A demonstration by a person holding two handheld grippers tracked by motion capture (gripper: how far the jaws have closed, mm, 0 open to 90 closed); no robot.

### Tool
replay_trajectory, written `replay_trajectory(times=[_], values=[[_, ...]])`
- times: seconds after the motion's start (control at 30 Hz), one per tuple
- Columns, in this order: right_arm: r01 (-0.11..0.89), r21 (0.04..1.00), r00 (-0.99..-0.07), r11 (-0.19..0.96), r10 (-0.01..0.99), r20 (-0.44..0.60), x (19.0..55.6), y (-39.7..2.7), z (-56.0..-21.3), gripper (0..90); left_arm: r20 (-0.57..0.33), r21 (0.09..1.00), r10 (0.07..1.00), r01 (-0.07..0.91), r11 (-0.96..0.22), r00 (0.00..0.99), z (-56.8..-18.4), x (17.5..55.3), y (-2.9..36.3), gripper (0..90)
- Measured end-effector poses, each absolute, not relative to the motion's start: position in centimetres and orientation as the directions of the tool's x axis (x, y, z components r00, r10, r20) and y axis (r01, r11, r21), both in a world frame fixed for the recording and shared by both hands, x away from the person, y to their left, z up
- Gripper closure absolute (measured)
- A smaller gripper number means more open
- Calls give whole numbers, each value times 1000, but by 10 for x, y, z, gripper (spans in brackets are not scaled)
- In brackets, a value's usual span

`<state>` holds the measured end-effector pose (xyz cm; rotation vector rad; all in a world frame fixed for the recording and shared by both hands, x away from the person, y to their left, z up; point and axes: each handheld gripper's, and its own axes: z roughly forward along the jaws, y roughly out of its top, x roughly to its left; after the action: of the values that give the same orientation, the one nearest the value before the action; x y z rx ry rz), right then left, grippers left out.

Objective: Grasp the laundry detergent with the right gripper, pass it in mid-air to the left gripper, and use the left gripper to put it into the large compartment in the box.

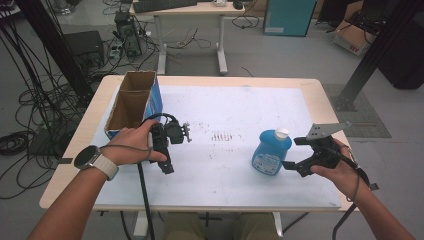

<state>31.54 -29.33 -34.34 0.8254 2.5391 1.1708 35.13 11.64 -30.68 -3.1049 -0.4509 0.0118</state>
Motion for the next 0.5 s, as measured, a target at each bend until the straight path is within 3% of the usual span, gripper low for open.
replay_trajectory(times=[0.5], values=[[397,754,-817,523,576,31,316,-293,-344,47,-8,-2,289,289,-957,957,-306,351,117,87]])
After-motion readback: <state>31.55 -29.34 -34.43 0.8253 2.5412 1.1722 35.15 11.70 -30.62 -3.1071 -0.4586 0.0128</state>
